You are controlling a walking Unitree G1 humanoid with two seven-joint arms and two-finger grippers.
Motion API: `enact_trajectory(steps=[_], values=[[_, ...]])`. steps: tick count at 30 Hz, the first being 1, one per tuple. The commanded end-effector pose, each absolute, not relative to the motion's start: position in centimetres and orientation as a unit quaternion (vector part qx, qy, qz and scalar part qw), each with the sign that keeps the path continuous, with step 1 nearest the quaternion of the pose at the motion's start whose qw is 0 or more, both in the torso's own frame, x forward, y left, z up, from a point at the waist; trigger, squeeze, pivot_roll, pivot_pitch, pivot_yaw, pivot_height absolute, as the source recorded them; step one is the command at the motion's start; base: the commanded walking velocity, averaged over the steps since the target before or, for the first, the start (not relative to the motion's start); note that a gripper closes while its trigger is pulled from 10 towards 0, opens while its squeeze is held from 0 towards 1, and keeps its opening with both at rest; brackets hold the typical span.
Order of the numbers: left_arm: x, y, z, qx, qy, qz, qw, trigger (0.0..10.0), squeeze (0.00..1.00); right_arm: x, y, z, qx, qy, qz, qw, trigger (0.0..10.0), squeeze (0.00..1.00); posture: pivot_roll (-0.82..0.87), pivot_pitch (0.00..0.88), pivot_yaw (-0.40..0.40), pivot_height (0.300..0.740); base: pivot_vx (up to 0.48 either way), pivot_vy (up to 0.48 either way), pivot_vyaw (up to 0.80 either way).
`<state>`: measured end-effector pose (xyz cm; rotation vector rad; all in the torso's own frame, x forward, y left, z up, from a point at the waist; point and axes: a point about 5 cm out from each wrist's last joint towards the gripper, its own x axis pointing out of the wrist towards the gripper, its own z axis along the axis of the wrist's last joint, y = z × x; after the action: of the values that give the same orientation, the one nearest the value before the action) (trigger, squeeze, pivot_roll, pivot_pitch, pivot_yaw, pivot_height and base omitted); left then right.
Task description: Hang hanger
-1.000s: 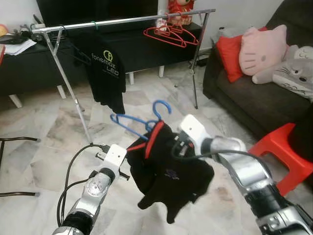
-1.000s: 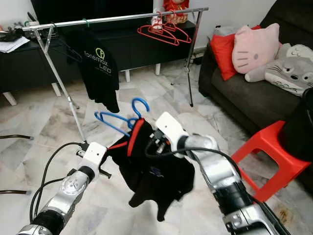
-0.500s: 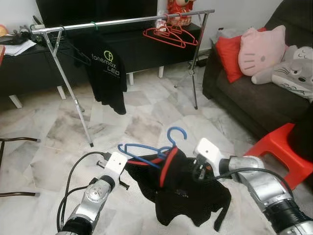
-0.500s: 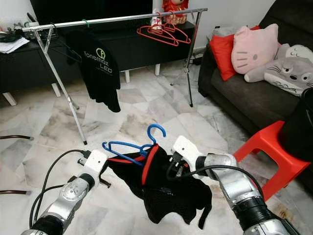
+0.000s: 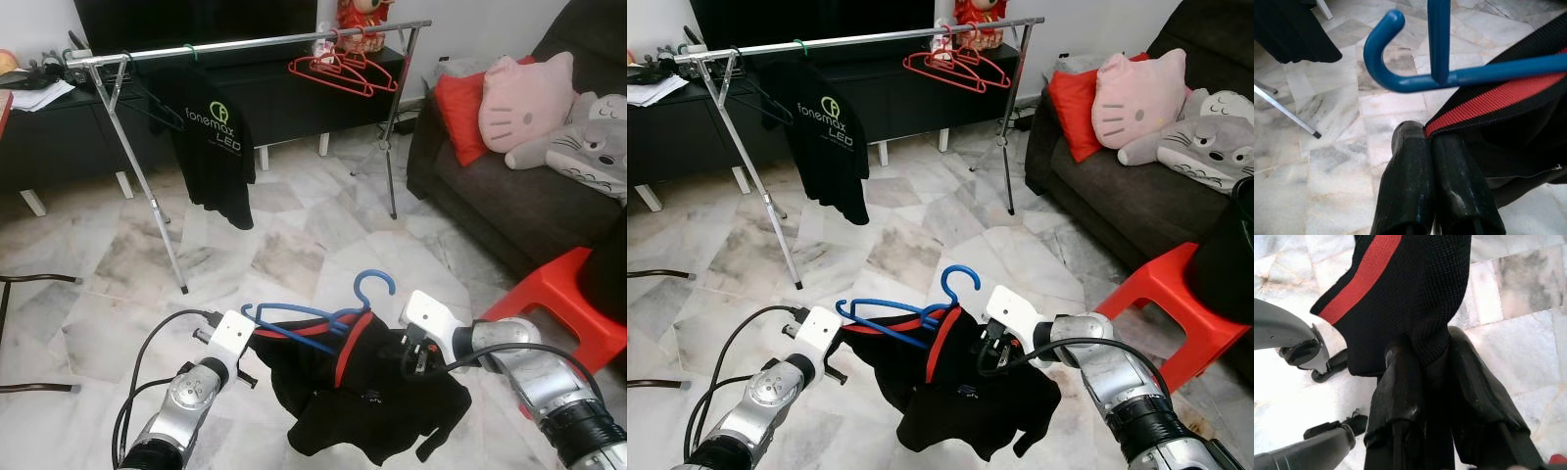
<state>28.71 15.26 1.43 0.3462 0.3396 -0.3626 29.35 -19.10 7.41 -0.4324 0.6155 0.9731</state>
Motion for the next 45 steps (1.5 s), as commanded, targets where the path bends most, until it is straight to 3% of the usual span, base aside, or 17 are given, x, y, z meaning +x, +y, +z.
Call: enact_trajectory(steps=[1,3,12,19,23,29,30,36,40,42,45], values=[[28.5,15.9,1.3,0.181,0.176,-0.173,0.952,10.0,0.00,30.8,-21.2,9.1,-0.207,0.266,0.393,0.855,0.0,0.00,-0.08,0.011,-0.052,0.740,0.000,0.000,0.00],[28.5,16.0,1.2,0.182,0.179,-0.173,0.951,10.0,0.00,31.3,-21.5,9.9,-0.180,0.246,0.379,0.874,0.0,0.00,-0.08,0.014,-0.051,0.740,0.000,0.000,0.00],[28.4,16.2,1.0,0.186,0.190,-0.172,0.948,10.0,0.00,30.7,-22.4,11.6,-0.147,0.191,0.416,0.877,0.0,0.00,-0.08,0.018,-0.049,0.740,0.000,0.000,0.00],[28.4,16.4,1.1,0.190,0.195,-0.176,0.946,10.0,0.00,28.8,-23.2,12.9,-0.147,0.162,0.499,0.839,0.0,0.00,-0.08,0.026,-0.046,0.740,0.000,0.000,0.00],[28.4,16.6,1.2,0.194,0.197,-0.178,0.944,10.0,0.00,27.6,-24.6,11.7,-0.196,0.229,0.512,0.805,0.0,0.00,-0.08,0.031,-0.040,0.740,0.000,0.000,0.00],[28.4,16.7,1.2,0.196,0.199,-0.179,0.944,10.0,0.00,27.2,-25.5,11.0,-0.243,0.269,0.499,0.787,0.0,0.00,-0.08,0.034,-0.038,0.740,0.000,0.000,0.00],[28.4,16.7,1.2,0.196,0.199,-0.179,0.943,10.0,0.00,27.1,-26.0,10.6,-0.286,0.294,0.489,0.770,0.0,0.00,-0.08,0.036,-0.037,0.740,0.000,0.000,0.00],[28.4,16.7,1.3,0.197,0.200,-0.180,0.943,10.0,0.00,27.2,-25.9,10.6,-0.319,0.304,0.484,0.756,0.0,0.00,-0.07,0.038,-0.035,0.740,0.000,0.000,0.00],[28.4,16.7,1.3,0.198,0.201,-0.180,0.942,10.0,0.00,27.7,-26.9,10.3,-0.405,0.335,0.447,0.723,0.0,0.00,-0.07,0.038,-0.035,0.740,0.000,0.000,0.00],[28.4,16.7,1.3,0.198,0.201,-0.180,0.942,10.0,0.00,27.8,-26.8,10.4,-0.416,0.333,0.442,0.722,0.0,0.00,-0.07,0.041,-0.038,0.740,0.000,0.000,0.00],[28.4,16.7,1.2,0.198,0.202,-0.181,0.942,10.0,0.00,28.7,-26.0,11.0,-0.424,0.299,0.425,0.742,0.0,0.00,-0.07,0.041,-0.038,0.740,0.000,0.000,0.00]])
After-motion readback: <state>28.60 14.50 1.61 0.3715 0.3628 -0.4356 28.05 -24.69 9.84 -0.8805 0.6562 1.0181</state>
